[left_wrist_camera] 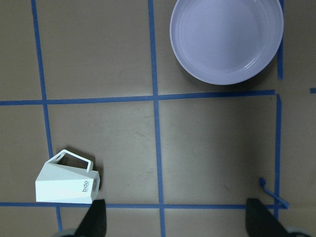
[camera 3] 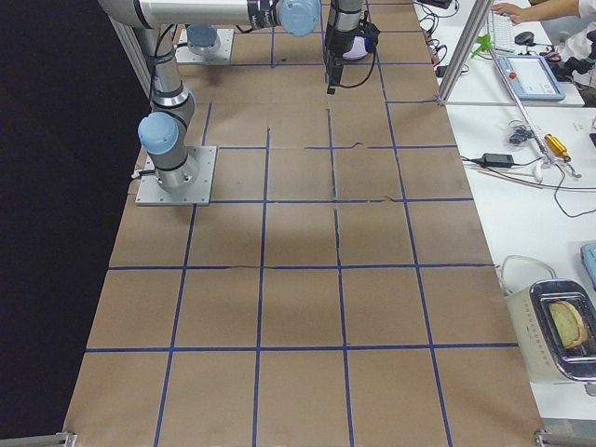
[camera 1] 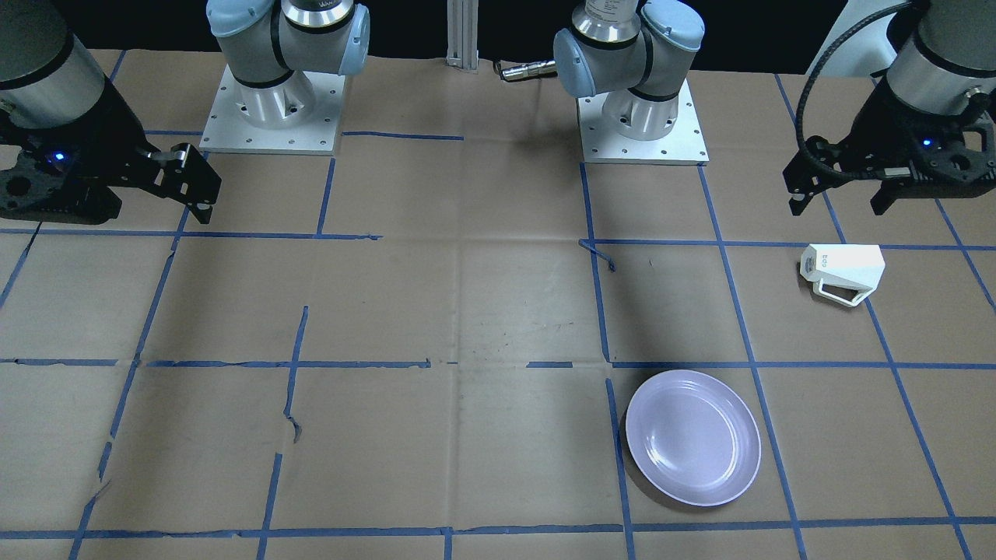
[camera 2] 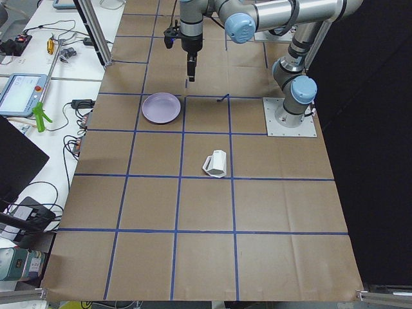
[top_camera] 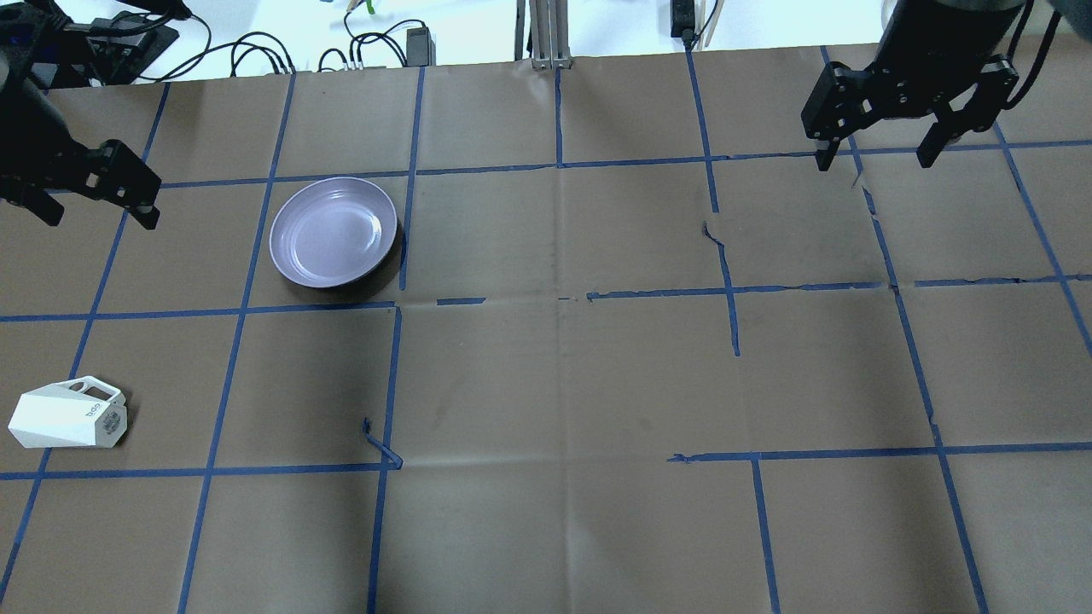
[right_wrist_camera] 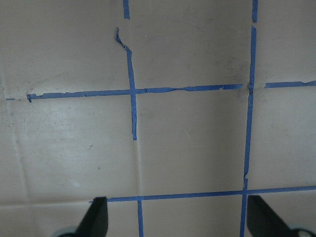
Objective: Flip cup and place on plate
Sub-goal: 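Move the left gripper down toward the white mug lying on its side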
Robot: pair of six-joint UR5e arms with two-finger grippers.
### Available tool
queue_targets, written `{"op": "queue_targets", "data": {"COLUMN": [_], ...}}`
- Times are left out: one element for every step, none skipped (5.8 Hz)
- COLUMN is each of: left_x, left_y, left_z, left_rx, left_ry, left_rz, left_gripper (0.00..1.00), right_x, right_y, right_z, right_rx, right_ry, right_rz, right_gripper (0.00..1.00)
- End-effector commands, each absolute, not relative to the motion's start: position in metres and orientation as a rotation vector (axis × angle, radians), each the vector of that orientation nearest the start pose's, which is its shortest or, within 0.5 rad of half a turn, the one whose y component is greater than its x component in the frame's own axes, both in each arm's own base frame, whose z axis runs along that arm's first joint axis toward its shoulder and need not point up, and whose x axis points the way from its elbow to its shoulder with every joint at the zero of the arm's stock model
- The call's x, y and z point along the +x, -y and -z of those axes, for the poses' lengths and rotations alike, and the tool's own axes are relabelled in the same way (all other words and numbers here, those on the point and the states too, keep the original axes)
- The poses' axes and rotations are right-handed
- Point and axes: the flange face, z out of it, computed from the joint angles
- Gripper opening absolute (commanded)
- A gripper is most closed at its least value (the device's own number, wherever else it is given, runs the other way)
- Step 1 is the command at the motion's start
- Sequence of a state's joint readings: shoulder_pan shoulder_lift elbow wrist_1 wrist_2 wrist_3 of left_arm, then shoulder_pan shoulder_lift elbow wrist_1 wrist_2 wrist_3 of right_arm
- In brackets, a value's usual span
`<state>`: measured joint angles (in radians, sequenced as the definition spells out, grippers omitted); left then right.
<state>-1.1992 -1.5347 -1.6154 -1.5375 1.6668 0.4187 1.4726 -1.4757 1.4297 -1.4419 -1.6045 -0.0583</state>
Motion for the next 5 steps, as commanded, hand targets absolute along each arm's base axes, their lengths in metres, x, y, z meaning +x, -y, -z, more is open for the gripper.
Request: {"op": "queue_targets", "data": {"left_x": [0.129, 0.161, 0.195, 0.235, 0.286], "left_y": [0.476, 0.474, 0.465, 0.463, 0.458], "left_z": [-0.479, -0.471, -0.465, -0.449, -0.426], "left_rx": [0.091, 0.053, 0.018, 0.145, 0.202], "left_ry": [-3.061, -3.117, -3.133, -3.163, -3.23], "left_rz": [-0.068, -0.049, -0.058, -0.055, -0.035], "left_gripper": [1.0, 1.0, 0.99, 0.99, 0.99], "right_x": [0.078, 0.078, 0.078, 0.078, 0.078], "right_y": [0.533, 0.533, 0.533, 0.533, 0.533], "right_z": [-0.496, -0.496, -0.496, -0.496, -0.496], "right_rx": [0.061, 0.061, 0.061, 0.061, 0.061], "right_ry": [-3.165, -3.165, -3.165, -3.165, -3.165], "right_rz": [-0.135, -0.135, -0.135, -0.135, -0.135], "right_gripper": [1.0, 1.0, 1.0, 1.0, 1.0]}}
